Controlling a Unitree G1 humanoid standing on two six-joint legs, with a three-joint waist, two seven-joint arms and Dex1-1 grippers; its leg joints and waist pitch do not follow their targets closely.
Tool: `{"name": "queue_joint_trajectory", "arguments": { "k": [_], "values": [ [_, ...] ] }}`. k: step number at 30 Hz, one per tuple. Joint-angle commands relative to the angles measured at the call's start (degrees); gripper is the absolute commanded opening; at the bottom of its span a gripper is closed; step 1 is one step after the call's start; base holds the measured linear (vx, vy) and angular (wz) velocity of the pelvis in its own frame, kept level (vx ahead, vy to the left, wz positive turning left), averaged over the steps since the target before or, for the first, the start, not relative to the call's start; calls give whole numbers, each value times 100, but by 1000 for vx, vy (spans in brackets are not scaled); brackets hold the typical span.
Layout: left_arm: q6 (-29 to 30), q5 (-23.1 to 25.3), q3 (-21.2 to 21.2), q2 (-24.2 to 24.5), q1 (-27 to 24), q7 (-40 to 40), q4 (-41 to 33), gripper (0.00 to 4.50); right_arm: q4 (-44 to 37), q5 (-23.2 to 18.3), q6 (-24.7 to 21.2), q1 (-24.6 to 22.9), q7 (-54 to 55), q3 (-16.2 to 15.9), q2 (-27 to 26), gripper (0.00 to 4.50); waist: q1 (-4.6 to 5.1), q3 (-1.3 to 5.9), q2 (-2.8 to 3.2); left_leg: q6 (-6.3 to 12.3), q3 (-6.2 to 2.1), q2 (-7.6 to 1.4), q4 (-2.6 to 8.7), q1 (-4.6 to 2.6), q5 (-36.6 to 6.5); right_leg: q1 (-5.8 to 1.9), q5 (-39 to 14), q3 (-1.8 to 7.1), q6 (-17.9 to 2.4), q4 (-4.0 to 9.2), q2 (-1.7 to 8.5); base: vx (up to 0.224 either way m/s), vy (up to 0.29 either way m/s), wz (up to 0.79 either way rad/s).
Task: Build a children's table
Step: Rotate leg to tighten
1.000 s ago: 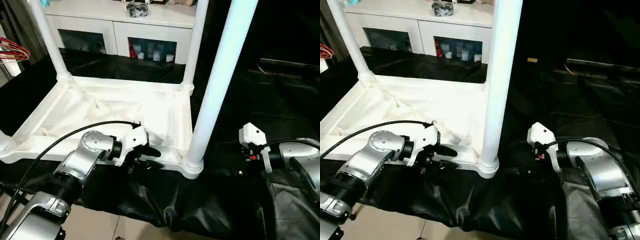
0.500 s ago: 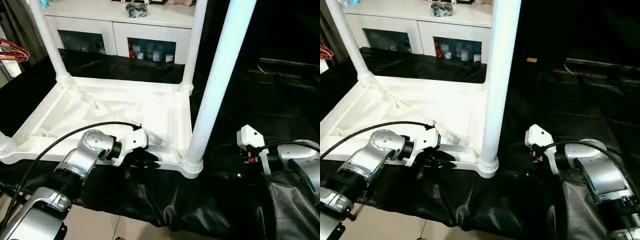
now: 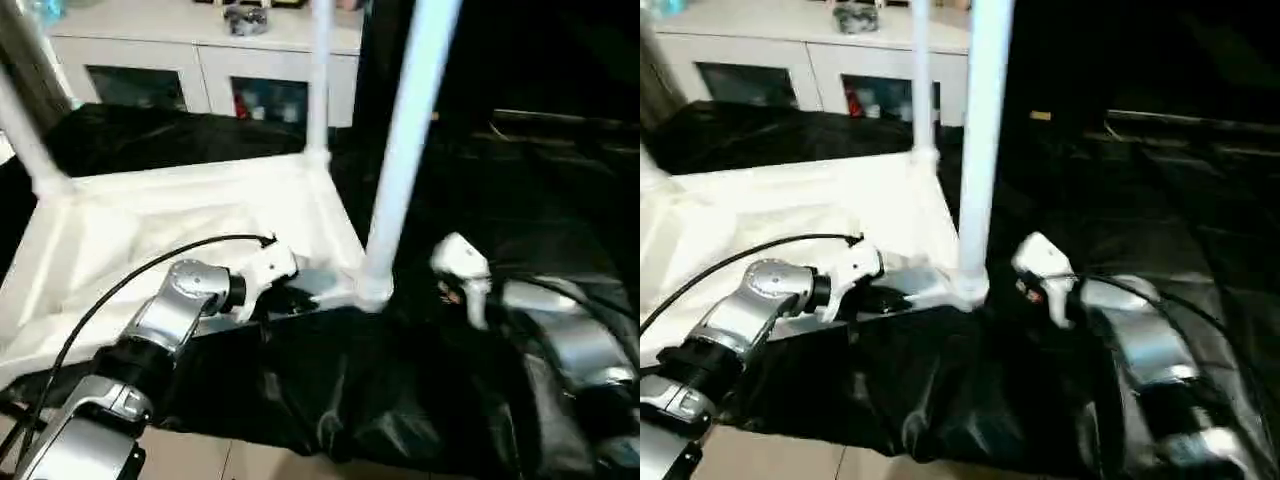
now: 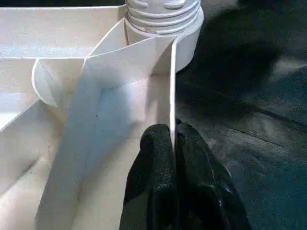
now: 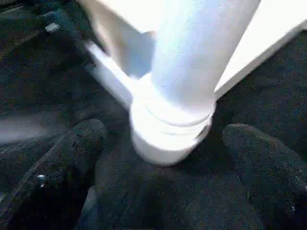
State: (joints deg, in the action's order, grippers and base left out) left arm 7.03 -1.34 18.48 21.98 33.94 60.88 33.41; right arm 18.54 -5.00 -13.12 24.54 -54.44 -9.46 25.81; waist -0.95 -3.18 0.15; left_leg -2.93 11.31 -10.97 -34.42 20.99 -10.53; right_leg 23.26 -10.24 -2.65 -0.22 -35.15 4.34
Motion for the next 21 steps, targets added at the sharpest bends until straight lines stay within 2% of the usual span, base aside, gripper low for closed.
{"name": "queue_joint_trajectory", "arguments": {
  "k": [1, 3, 7, 9, 12, 16, 21],
  "values": [
    [24, -65, -71, -72, -227, -53, -171, 3, 334, 182, 157, 211, 437, -65, -189, 450, -44, 385, -86, 191, -113, -184, 373, -37, -1216, -249, -1697, 209, -1213, 468, 337, 0, 0, 0],
    [-2, -13, -22, -59, -260, -53, -244, 3, 517, 238, 166, 312, 611, -84, -298, 450, -52, 394, -80, 192, -103, -195, 369, -58, -1174, -239, -1542, 212, -1280, 457, 331, 0, 0, 0],
    [-125, 57, 6, -32, -294, -91, -274, 3, 788, 162, 139, 443, 513, -98, -515, 450, -68, 400, -70, 244, -98, -198, 373, -46, -1108, -267, -1234, 218, -1352, 422, 334, 0, 0, 0],
    [-124, 56, 7, -27, -297, -94, -290, 0, 847, 195, 197, 462, 521, -120, -530, 421, -87, 395, -67, 252, -90, -197, 372, -46, -1077, -272, -1180, 223, -1371, 420, 334, 0, 0, 0],
    [-103, 66, -5, -16, -295, -100, -318, 0, 1034, 241, 276, 532, 533, -151, -582, 410, -93, 380, -68, 198, -94, -196, 382, -48, -1190, -268, -1398, 221, -1316, 437, 343, 0, 0, 0],
    [-96, 101, -24, 4, -307, -86, -339, 0, 1296, 290, 446, 659, 642, -152, -660, 367, -67, 373, -61, 122, -106, -196, 396, -53, -1336, -261, -1642, 220, -1248, 460, 343, 0, 0, 0],
    [-107, 121, -28, 28, -308, -34, -310, 0, 1425, 275, 538, 722, 644, -131, -690, 328, -59, 383, -58, 154, -96, -194, 387, -51, -1254, -261, -1429, 228, -1308, 441, 337, 0, 0, 0]
  ]
}}
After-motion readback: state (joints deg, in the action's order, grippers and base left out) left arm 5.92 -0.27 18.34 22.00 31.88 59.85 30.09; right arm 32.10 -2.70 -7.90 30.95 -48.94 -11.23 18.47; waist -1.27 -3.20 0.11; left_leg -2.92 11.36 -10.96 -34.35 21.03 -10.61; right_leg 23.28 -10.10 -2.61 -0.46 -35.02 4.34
